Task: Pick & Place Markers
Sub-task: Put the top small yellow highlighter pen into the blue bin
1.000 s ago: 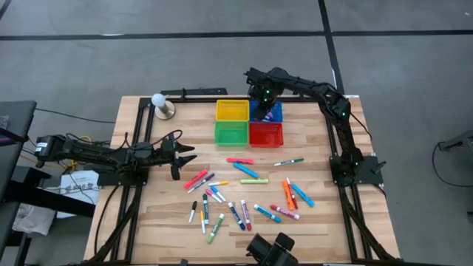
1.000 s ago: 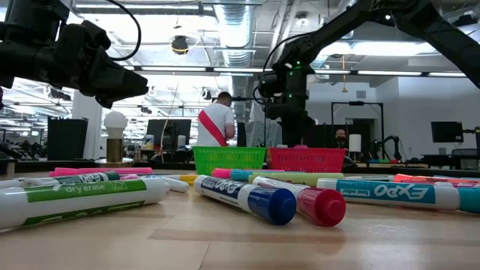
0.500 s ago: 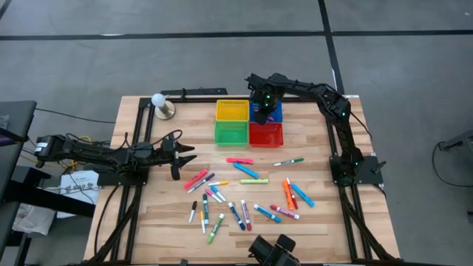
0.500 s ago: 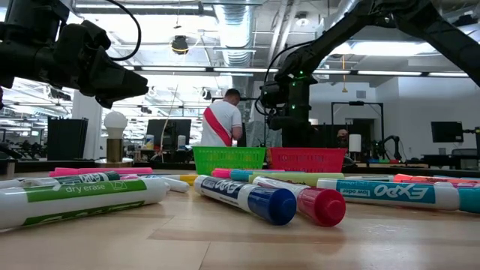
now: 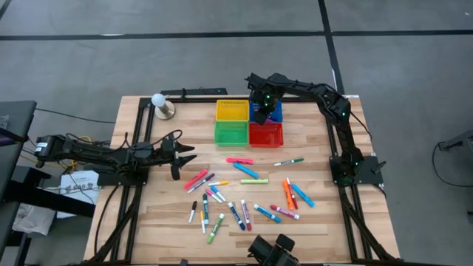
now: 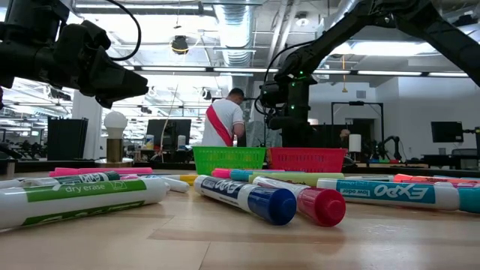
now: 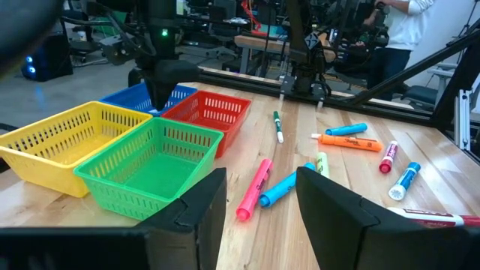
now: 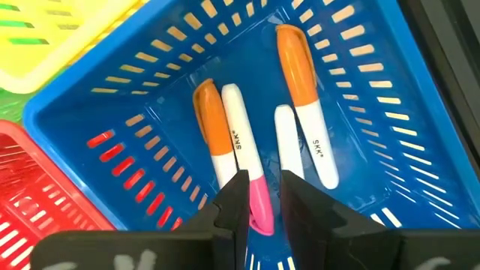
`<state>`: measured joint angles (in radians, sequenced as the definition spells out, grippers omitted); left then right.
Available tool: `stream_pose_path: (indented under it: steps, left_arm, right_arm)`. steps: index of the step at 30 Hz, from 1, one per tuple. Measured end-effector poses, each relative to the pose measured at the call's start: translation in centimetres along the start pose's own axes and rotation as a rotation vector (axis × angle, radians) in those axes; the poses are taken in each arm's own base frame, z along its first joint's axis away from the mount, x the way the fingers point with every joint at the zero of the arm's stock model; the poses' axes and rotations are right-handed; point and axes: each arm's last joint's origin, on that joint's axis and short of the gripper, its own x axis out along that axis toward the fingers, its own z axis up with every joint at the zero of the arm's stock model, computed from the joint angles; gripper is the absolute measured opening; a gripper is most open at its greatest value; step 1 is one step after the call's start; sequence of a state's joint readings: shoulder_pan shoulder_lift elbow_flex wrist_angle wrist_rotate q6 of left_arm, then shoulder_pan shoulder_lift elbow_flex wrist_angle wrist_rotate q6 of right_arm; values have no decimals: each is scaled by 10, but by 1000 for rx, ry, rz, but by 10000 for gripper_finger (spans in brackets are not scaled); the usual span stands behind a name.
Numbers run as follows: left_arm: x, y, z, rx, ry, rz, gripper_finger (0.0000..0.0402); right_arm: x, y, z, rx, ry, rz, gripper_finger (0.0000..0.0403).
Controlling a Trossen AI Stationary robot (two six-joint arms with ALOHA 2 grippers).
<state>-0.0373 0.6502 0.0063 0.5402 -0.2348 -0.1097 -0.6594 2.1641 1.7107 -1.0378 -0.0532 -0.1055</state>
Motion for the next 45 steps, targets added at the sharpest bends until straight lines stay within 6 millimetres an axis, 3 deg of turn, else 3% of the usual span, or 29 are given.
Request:
stream_pose_path:
  steps: [5, 9, 12, 18, 23, 29, 45]
  left_arm:
    - [0, 0, 0, 0, 0, 0, 161]
    - [0, 0, 0, 0, 0, 0, 161]
    - [0, 0, 0, 0, 0, 0, 161]
    - [0, 0, 0, 0, 0, 0, 161]
    - [0, 0, 0, 0, 0, 0, 161]
    - [0, 0, 0, 0, 0, 0, 161]
    - [0, 0, 1, -2, -9, -2, 161]
  right_arm:
    - [-2, 0, 1, 1, -7, 0, 68]
    - [-18, 3, 5, 25, -1, 1, 66]
    - [-38, 12, 9, 2, -11, 1, 66]
    - [-98, 41, 6, -67, -158, 1, 66]
    - [-138, 68, -15, -89, -218, 14, 66]
    - [-163, 103, -47, -112, -135, 31, 66]
    - [-185, 205, -108, -228, -87, 4, 66]
